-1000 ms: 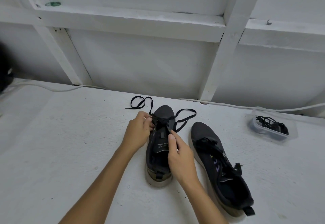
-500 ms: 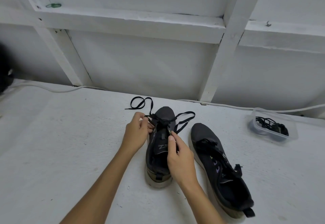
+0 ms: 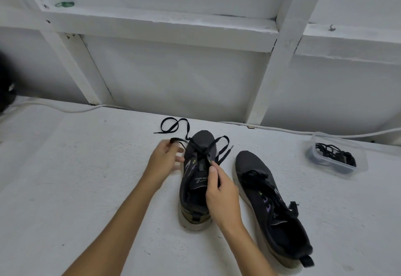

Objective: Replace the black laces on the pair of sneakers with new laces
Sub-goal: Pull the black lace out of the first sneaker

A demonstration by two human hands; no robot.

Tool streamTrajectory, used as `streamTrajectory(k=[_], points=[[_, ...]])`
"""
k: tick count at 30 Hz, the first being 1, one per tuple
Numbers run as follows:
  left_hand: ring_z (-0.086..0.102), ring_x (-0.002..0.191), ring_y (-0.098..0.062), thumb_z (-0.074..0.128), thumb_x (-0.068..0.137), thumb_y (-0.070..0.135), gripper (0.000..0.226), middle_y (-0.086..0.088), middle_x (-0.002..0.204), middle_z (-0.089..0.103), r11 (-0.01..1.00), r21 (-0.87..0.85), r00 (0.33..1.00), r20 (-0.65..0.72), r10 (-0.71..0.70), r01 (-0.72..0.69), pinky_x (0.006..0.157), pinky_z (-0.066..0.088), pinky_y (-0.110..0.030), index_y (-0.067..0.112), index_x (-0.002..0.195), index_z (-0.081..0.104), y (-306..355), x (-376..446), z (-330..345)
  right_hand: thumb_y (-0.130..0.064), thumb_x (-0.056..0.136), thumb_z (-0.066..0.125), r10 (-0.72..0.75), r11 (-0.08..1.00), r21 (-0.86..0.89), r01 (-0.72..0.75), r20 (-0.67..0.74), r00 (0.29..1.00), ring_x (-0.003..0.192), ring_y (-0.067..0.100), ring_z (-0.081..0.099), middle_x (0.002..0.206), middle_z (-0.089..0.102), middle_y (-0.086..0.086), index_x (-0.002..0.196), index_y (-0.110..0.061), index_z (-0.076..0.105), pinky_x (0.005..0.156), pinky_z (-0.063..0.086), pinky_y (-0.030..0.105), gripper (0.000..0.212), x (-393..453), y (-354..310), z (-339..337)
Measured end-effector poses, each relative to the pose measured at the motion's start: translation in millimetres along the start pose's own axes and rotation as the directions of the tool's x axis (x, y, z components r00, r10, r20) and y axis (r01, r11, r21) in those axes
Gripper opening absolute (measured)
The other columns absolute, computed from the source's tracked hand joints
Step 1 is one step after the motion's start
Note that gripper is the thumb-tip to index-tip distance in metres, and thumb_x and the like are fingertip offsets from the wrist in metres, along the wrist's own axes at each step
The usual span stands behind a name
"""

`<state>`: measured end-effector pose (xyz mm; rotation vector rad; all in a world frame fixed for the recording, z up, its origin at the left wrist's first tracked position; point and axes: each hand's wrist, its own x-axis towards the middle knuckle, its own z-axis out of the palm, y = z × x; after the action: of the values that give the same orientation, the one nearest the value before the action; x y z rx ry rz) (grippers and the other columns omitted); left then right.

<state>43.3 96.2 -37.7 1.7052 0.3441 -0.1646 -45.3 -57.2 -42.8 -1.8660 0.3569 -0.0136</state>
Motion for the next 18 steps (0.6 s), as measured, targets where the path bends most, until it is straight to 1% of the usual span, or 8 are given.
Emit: streamTrajectory(k=[2,4,6,11,12,14,16,18], points=[[0.064,0.092,-0.006,0.062,0.095,0.041,0.009,0.012,0.109,0.066,0.969,0.235,0.985,0.169,0.035,-0.074,0.084,0.054,-0.031,0.035,0.101,0.065,-7.8,-6.1,0.6,-0.038,0.106,0.041,0.000,1.000,0.002,0.000,0.005,1.000,0.116,-0.017,0.049,0.130,0.060,-0.025,0.142,-0.029,0.057,0.095,0.032,0.000,0.040,-0.4,0.0,0.5],[0.062,0.093,-0.004,0.067,0.092,0.040,0.008,0.015,0.102,0.068,0.946,0.285,0.979,0.170,0.111,-0.157,0.080,0.048,-0.022,0.034,0.096,0.071,-12.5,-5.9,2.7,-0.038,0.106,0.041,0.004,1.000,0.010,-0.004,0.007,1.000,0.117,-0.014,0.048,0.132,0.059,-0.025,0.141,-0.030,0.057,0.098,0.034,0.005,0.039,-1.1,-0.2,0.4],[0.064,0.088,-0.006,0.064,0.094,0.034,0.009,0.012,0.094,0.070,0.965,0.207,0.987,0.039,0.158,-0.163,0.073,0.045,-0.020,0.029,0.091,0.071,-11.6,-3.0,4.1,-0.037,0.107,0.041,0.002,1.000,0.008,-0.002,0.006,1.000,0.117,-0.013,0.048,0.129,0.059,-0.026,0.141,-0.029,0.057,0.097,0.033,0.005,0.039,-1.3,0.1,0.9],[0.065,0.087,-0.013,0.054,0.099,0.031,0.015,0.003,0.103,0.067,0.997,-0.074,0.952,-0.304,0.008,-0.032,0.069,0.045,-0.029,0.023,0.093,0.065,-7.9,6.7,6.6,-0.036,0.107,0.040,0.001,1.000,0.004,-0.001,0.005,1.000,0.119,-0.012,0.046,0.133,0.058,-0.024,0.141,-0.028,0.058,0.099,0.031,0.004,0.039,-0.3,1.4,0.7],[0.064,0.085,-0.013,0.053,0.099,0.032,0.017,0.002,0.103,0.068,0.997,-0.076,0.962,-0.274,-0.017,-0.004,0.069,0.045,-0.029,0.021,0.092,0.065,-8.0,7.2,6.2,-0.036,0.107,0.040,0.001,1.000,0.002,-0.001,0.003,1.000,0.119,-0.012,0.046,0.132,0.058,-0.024,0.141,-0.028,0.058,0.098,0.031,0.004,0.039,-0.2,1.4,0.6],[0.063,0.081,-0.010,0.057,0.097,0.042,0.025,0.003,0.096,0.071,0.998,0.059,0.998,-0.065,-0.015,0.019,0.069,0.046,-0.027,0.021,0.091,0.069,-8.7,2.0,6.8,-0.036,0.107,0.040,-0.005,1.000,-0.003,0.005,-0.002,1.000,0.121,-0.011,0.048,0.135,0.059,-0.021,0.140,-0.027,0.058,0.102,0.033,0.008,0.039,-0.3,0.9,0.1],[0.065,0.081,-0.008,0.066,0.091,0.045,0.022,0.007,0.089,0.072,0.974,0.216,0.993,0.114,0.042,-0.067,0.071,0.047,-0.023,0.024,0.090,0.073,-11.0,-3.2,9.7,-0.037,0.107,0.040,-0.008,1.000,-0.006,0.008,-0.007,1.000,0.124,-0.007,0.049,0.136,0.060,-0.020,0.141,-0.027,0.058,0.106,0.036,0.013,0.039,-0.7,-0.2,0.5],[0.065,0.081,-0.008,0.069,0.090,0.037,0.013,0.007,0.088,0.072,0.948,0.275,0.986,0.086,0.142,-0.161,0.070,0.047,-0.021,0.025,0.089,0.073,-10.9,-1.1,10.7,-0.037,0.107,0.040,-0.006,1.000,-0.011,0.006,-0.004,1.000,0.120,-0.011,0.049,0.134,0.060,-0.022,0.141,-0.028,0.058,0.102,0.035,0.008,0.039,-0.8,0.1,0.7]])
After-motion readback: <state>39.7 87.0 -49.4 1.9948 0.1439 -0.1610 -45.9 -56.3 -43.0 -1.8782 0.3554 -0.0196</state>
